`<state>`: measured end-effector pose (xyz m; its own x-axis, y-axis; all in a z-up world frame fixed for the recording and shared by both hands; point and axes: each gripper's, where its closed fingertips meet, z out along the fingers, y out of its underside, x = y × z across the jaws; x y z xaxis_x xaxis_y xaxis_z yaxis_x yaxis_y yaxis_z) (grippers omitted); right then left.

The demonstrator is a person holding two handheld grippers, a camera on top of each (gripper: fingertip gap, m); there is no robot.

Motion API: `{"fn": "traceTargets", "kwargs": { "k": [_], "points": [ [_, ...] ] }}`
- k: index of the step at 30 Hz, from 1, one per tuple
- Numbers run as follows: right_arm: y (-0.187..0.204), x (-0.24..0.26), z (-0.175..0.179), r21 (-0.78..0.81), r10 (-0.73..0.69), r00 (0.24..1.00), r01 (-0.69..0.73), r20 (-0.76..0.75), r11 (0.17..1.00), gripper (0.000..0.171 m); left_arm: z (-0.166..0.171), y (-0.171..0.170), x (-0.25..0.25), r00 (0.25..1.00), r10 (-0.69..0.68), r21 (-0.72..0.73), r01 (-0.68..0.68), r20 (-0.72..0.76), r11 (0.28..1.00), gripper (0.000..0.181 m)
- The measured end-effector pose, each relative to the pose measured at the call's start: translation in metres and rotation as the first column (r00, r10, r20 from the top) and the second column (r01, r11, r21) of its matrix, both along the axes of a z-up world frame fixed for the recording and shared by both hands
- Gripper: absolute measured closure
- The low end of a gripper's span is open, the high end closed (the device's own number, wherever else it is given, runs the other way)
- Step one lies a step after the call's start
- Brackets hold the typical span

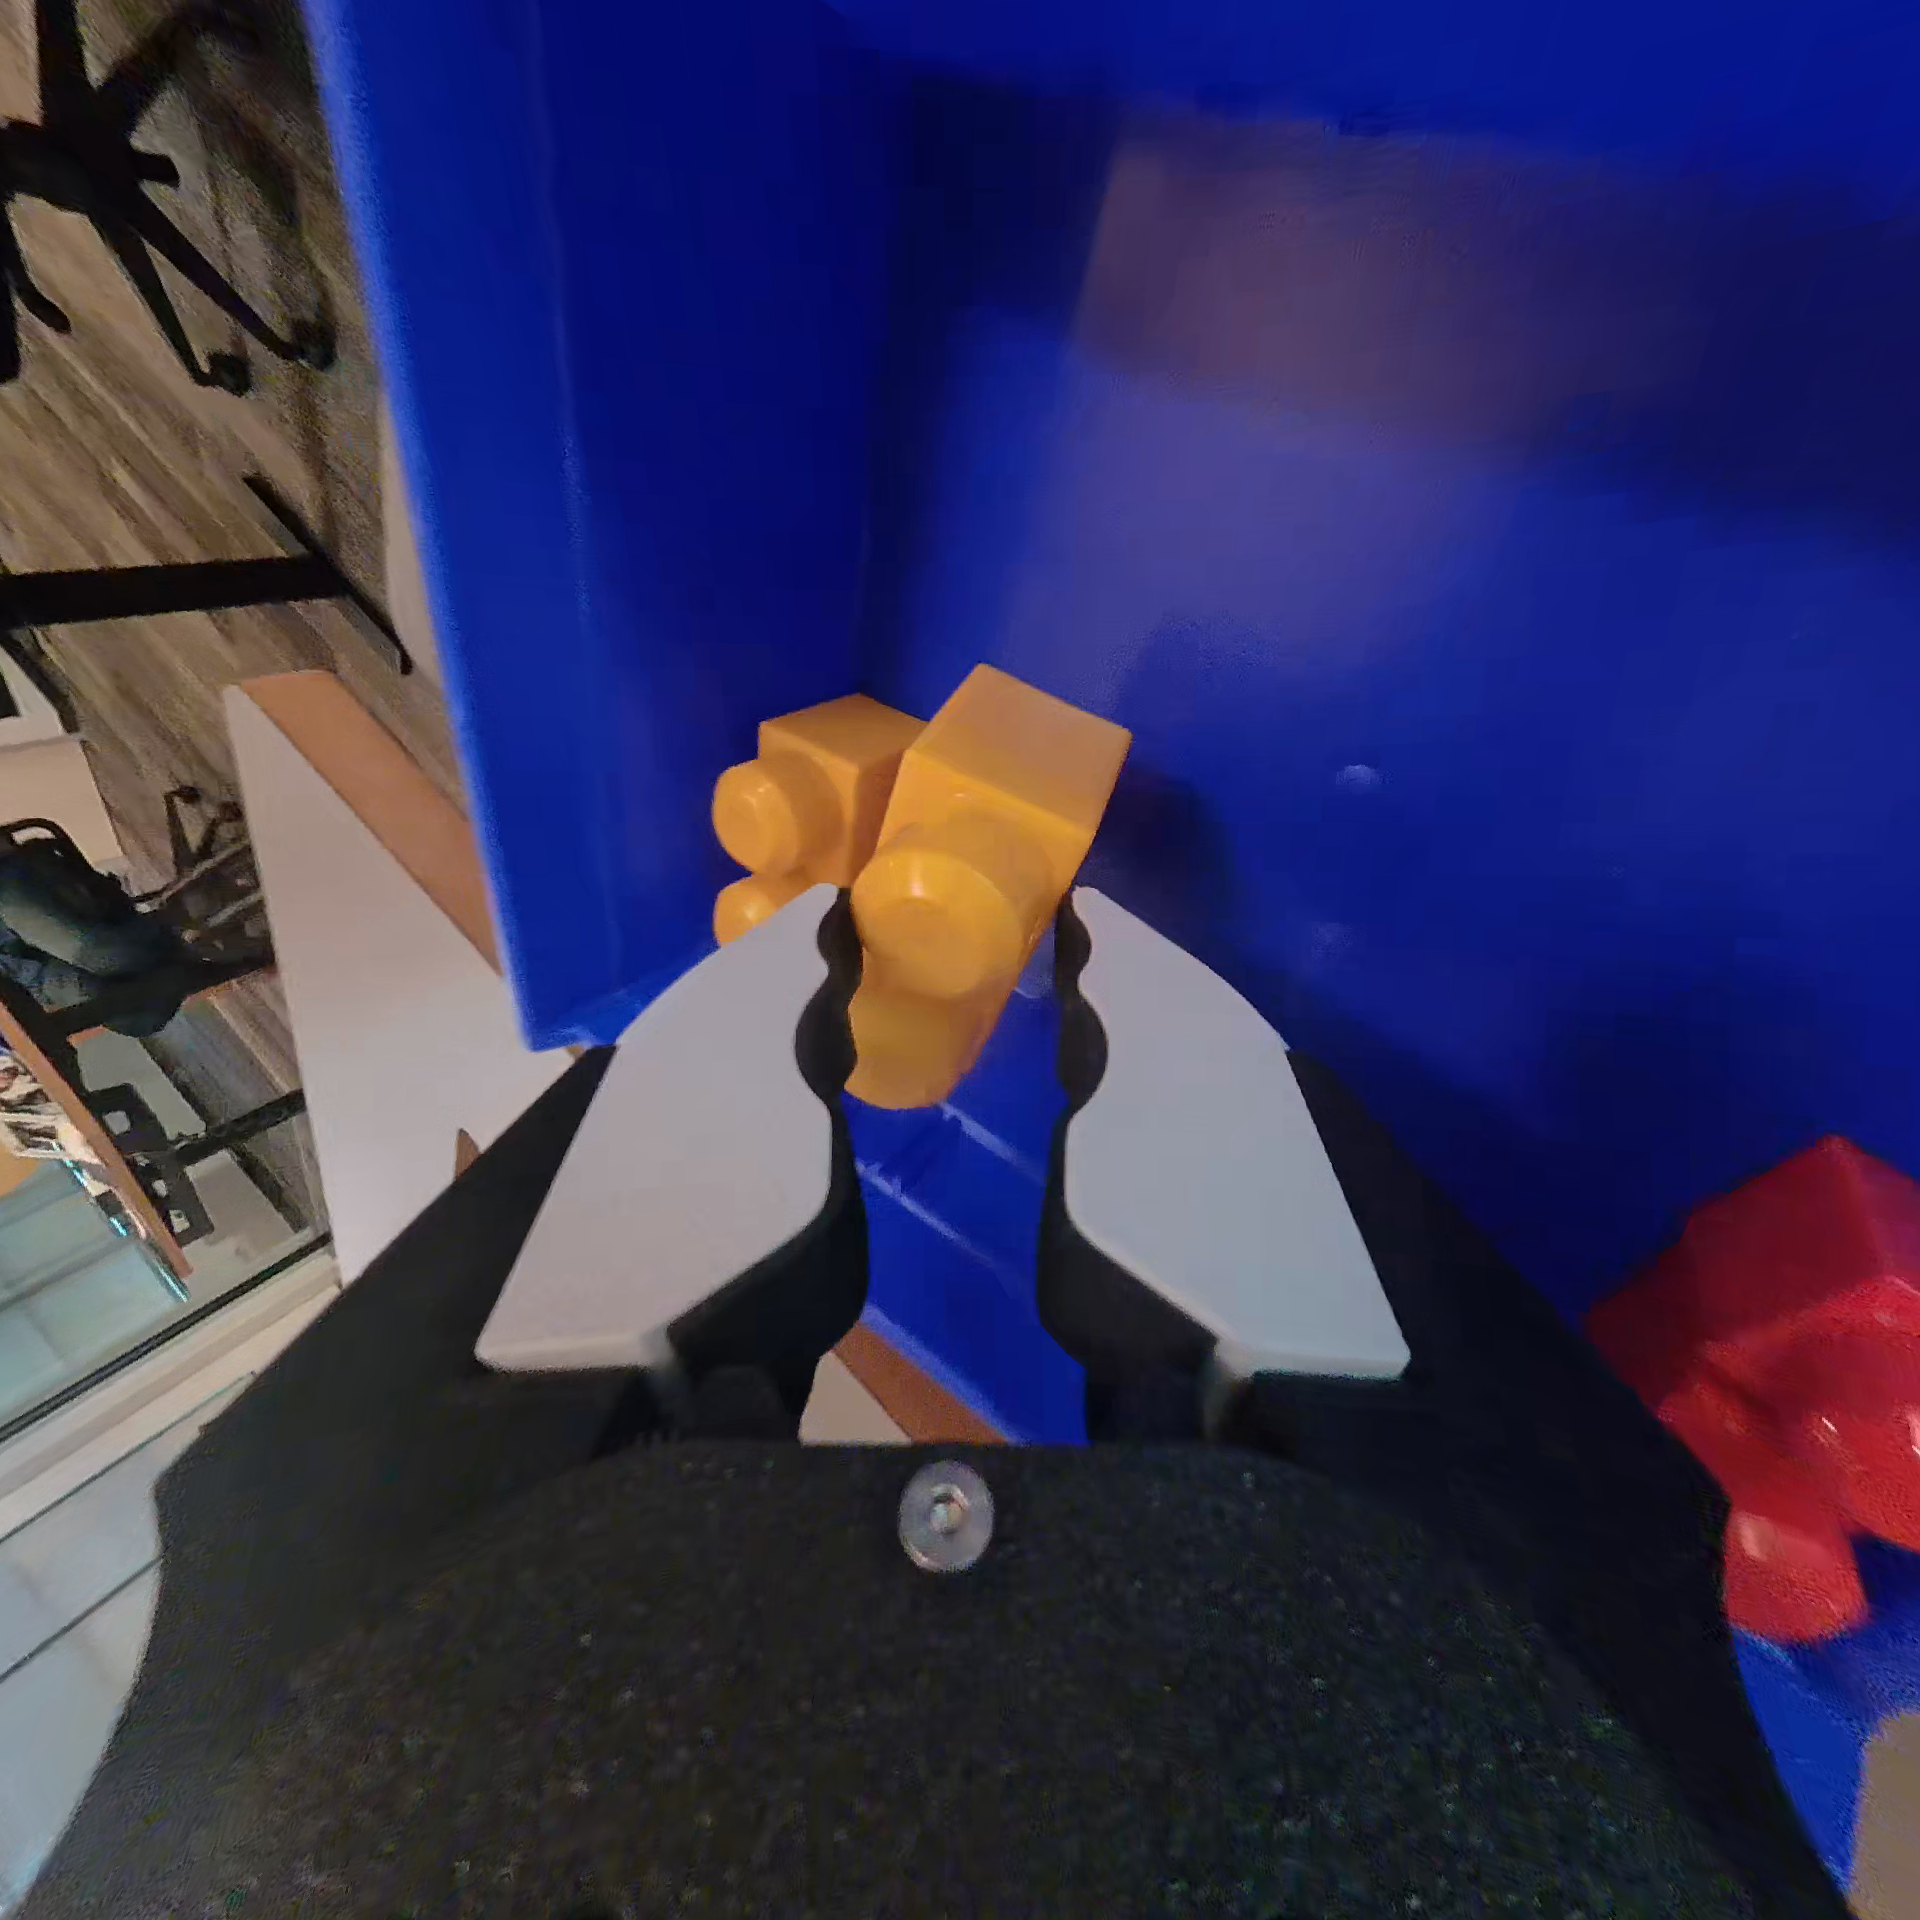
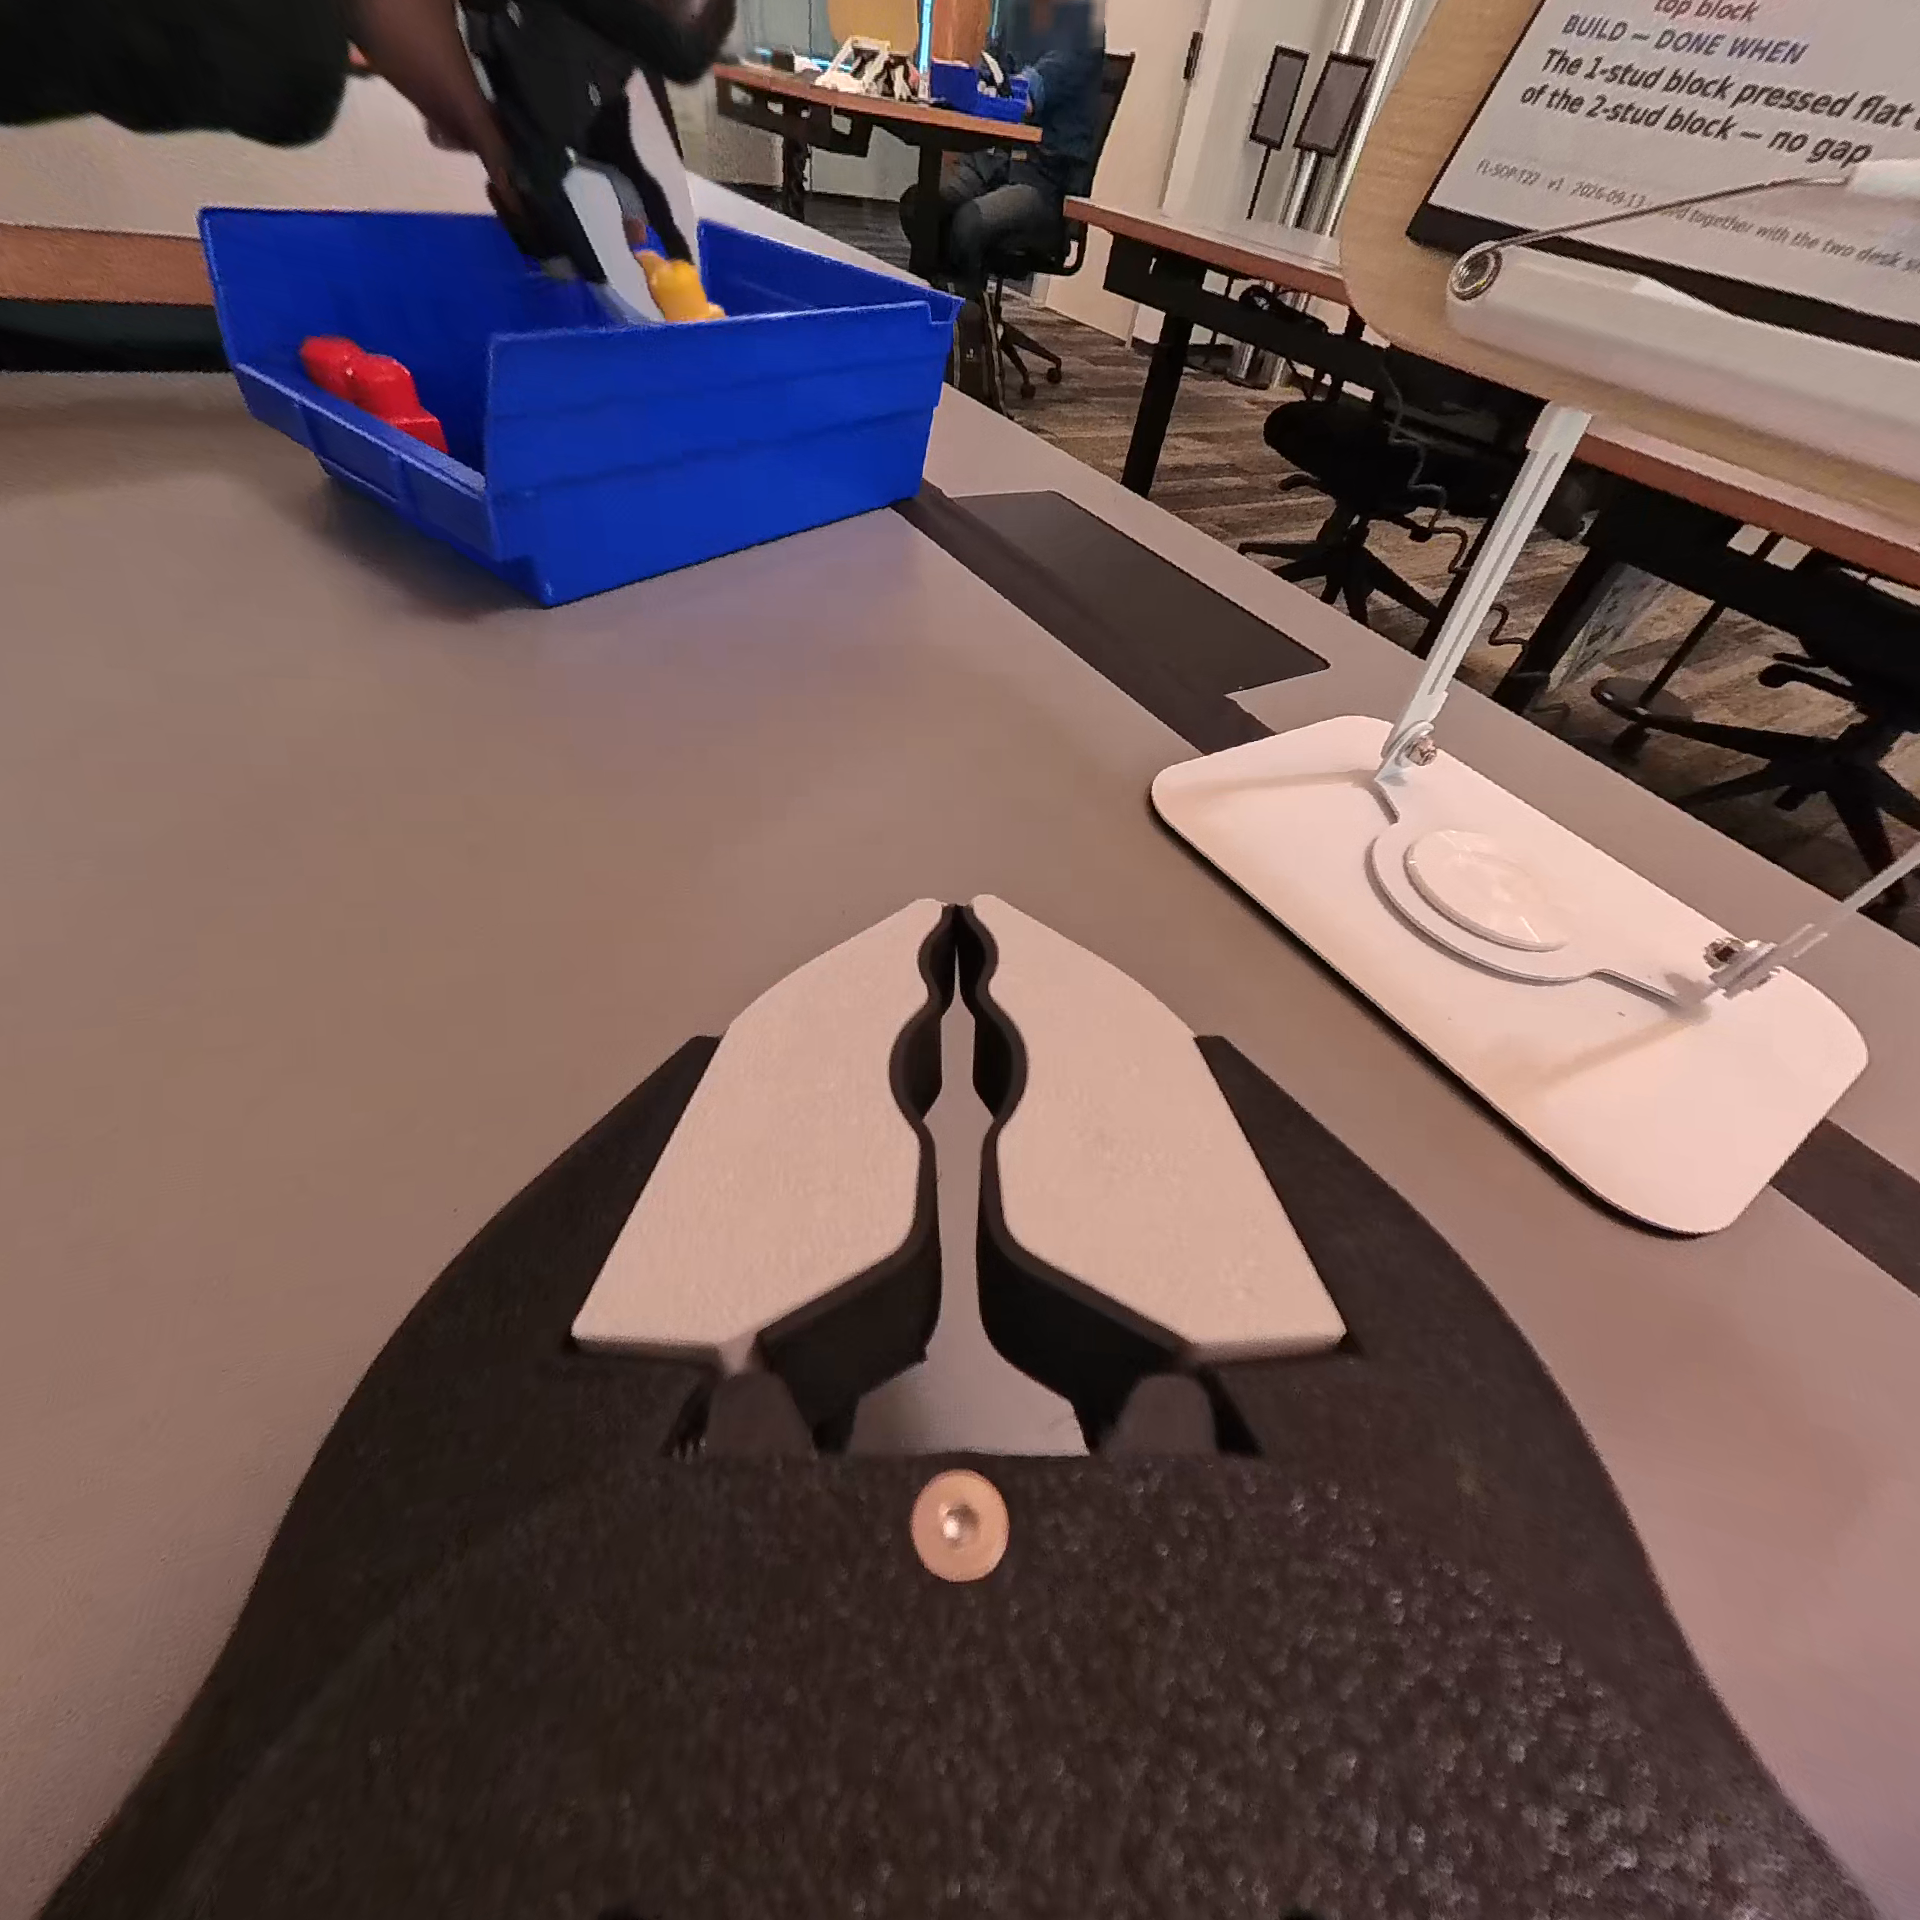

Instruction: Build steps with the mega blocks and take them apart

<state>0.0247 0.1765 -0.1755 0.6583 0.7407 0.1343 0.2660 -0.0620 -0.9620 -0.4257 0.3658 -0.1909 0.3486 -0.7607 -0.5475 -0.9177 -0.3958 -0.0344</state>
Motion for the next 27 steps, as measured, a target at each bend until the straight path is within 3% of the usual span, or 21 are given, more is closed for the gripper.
{"fn": "traceTargets", "kwargs": {
  "k": [6, 12, 18, 27],
  "points": [
    [0.0, 0.0, 0.001, 0.004, -0.004, 1.0, 0.004, 0.003, 1.0, 0.171, 0.067, -0.027, 0.056, 0.991, -0.103, 0.096, 0.095, 0.084, 0.991, 0.145],
    [0.001, 0.002, -0.003, -0.01, -0.016, 1.0, 0.016, 0.013, 1.0, 0.171, 0.098, -0.092, 0.157, 0.969, -0.209, 0.0, 0.21, 0.132, 0.978, 0.145],
    [0.005, 0.011, -0.004, 0.005, -0.056, 0.998, 0.056, 0.039, 0.998, 0.171, 0.064, -0.166, 0.253, 0.945, -0.28, -0.209, 0.312, 0.169, 0.927, 0.145],
    [0.025, 0.053, 0.021, 0.018, -0.272, 0.954, 0.277, -0.129, 0.961, 0.171, -0.021, -0.197, 0.34, 0.929, -0.299, -0.32, 0.358, 0.218, 0.877, 0.145]
  ]
}}
